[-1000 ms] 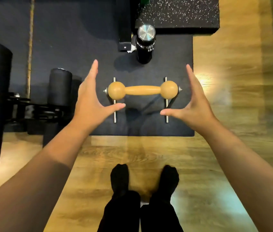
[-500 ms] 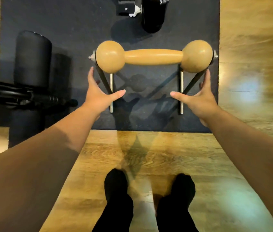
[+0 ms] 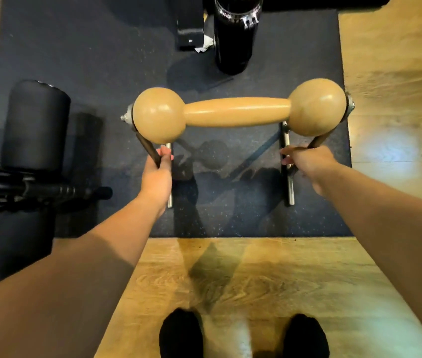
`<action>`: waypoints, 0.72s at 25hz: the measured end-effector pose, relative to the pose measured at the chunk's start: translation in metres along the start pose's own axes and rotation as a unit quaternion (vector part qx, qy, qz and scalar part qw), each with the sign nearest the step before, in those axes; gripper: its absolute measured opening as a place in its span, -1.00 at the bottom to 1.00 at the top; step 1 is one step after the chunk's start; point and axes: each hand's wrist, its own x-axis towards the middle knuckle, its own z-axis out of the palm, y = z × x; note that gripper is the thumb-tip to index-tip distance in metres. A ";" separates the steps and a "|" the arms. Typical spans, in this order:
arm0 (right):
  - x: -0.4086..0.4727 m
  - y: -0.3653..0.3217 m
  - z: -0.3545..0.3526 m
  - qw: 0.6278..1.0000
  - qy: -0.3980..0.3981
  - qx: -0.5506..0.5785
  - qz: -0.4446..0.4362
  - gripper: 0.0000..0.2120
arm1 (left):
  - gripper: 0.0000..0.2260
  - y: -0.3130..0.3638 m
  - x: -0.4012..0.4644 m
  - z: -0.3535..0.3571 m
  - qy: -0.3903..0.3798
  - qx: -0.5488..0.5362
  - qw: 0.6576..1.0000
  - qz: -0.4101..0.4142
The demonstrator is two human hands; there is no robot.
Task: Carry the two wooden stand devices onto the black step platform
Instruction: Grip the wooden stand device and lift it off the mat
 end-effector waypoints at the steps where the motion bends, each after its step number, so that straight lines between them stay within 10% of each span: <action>1: 0.003 -0.001 0.002 1.000 0.006 0.016 -0.002 -0.90 | -0.73 0.000 0.000 0.002 0.003 -0.034 0.999 -0.014; 18: -0.054 -0.021 -0.012 0.989 0.077 0.121 -0.018 -0.80 | -0.51 0.067 -0.041 -0.025 0.029 -0.024 0.999 -0.028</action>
